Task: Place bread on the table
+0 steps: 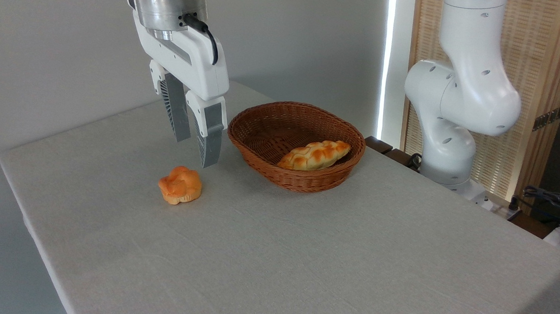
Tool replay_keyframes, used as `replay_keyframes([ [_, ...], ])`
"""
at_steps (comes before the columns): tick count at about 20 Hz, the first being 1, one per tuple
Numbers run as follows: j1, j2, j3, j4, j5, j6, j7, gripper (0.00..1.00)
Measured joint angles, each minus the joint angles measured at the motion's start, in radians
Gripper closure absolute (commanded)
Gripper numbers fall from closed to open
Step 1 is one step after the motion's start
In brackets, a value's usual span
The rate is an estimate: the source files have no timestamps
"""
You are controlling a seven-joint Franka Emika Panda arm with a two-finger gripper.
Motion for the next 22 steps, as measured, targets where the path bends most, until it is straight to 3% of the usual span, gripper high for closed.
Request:
replay_keyframes([
  [22, -0.002, -0.017, -0.004, -0.027, -0.001, -0.001, 0.0, 0.0],
])
